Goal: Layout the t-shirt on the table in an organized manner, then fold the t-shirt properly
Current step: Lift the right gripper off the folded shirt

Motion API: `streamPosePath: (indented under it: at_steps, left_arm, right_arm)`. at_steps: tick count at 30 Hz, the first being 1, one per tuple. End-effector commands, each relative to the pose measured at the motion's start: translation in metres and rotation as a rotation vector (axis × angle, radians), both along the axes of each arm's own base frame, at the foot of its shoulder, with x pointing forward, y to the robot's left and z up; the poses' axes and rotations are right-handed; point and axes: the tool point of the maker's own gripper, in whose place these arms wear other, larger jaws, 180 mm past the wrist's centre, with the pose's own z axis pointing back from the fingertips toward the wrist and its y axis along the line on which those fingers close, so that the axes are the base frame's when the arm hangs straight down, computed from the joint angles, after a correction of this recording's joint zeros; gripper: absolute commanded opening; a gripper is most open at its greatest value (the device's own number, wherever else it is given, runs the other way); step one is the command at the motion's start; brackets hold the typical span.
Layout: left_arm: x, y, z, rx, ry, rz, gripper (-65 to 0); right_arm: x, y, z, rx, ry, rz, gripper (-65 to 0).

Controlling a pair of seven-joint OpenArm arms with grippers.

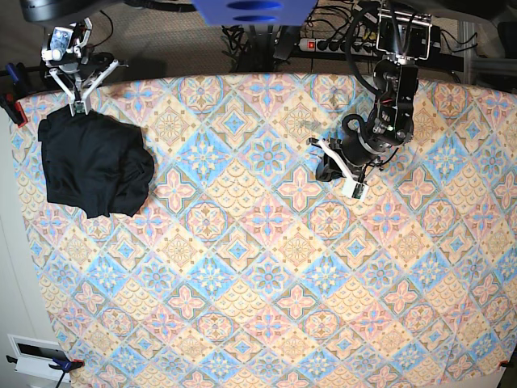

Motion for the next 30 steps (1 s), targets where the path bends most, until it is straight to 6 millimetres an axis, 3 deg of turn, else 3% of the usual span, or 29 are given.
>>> streamPosePath:
  at_steps: [1,15,24,30]
  left_arm:
    - [-0.028,0.008,-0.025,0.084,0.137,-0.036,-64.9]
    - [-0.027,0.010,-0.025,0.085,0.136,-0.032,-64.9]
    - [-0.027,0.010,-0.025,0.085,0.136,-0.032,-64.9]
    - [-0.028,0.010,-0.025,0.085,0.137,-0.032,-64.9]
  right_arm:
    - [0.034,-0.001,0.028,-0.002,-0.180,0.025,-65.0]
    - [0.027,-0.002,0.025,-0.005,-0.161,0.024,-65.0]
    - [0.016,-0.014,-0.004,0.023,-0.092,-0.029,-65.0]
    - [0.027,-0.025,-0.006,0.015,-0.093,-0.035,-65.0]
